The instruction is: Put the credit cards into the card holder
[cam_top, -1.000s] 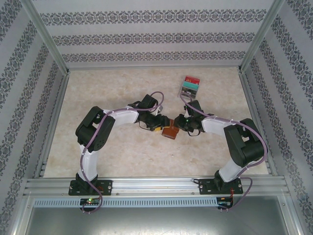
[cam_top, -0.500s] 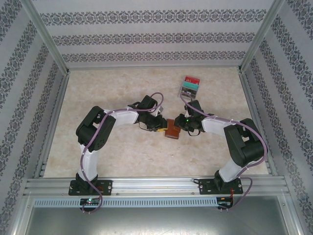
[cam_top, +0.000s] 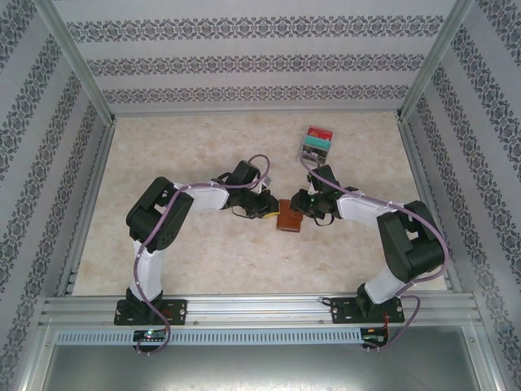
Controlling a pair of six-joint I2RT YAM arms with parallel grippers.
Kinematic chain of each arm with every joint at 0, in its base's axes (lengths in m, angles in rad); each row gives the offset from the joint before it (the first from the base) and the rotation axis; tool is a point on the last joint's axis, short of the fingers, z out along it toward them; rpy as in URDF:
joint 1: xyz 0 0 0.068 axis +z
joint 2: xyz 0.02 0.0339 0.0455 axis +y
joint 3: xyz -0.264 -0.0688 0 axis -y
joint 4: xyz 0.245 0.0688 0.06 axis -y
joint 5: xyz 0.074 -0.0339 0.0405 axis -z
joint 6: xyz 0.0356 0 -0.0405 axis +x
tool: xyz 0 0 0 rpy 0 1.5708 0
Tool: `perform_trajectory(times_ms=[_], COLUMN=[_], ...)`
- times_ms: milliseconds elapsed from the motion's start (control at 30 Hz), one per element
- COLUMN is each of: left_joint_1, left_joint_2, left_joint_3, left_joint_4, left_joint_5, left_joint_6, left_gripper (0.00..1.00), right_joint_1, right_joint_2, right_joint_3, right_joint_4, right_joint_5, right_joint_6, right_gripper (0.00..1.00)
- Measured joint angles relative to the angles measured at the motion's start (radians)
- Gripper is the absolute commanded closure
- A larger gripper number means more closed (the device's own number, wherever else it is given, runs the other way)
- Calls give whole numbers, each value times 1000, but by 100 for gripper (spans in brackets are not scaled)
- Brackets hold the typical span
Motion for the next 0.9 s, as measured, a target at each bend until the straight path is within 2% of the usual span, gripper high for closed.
perform_trajectory(times_ms=[33, 100, 233, 300, 567, 833, 867, 900], left_joint_1=[0, 0, 0, 0, -5, -8, -8, -8], left_joint_2=[0, 0, 0, 0, 11, 31, 32, 34], left_joint_3=[-2, -4, -9, -8, 16, 23, 23, 23], left_joint_4=[0, -1, -1, 2, 6, 8, 8, 12], left_joint_5=[-6, -19, -32, -31, 4, 21, 23, 26], left_joint_6=[1, -5, -8, -9, -9, -20, -24, -28], left_gripper=[65, 66, 56, 55, 57, 72, 71, 65], right_joint_1=[0, 0, 0, 0, 0, -1, -1, -1], right_joint_2=[0, 0, 0, 0, 19, 23, 23, 23], right_joint_3=[0, 0, -1, -2, -17, -18, -18, -18], right_joint_4=[-9, -21, -32, -36, -5, 9, 9, 9], right_joint_5=[3, 7, 19, 25, 26, 28, 29, 30], right_joint_6=[-4, -12, -23, -21, -17, -17, -17, -17], right_gripper=[73, 76, 85, 86, 87, 86, 86, 86])
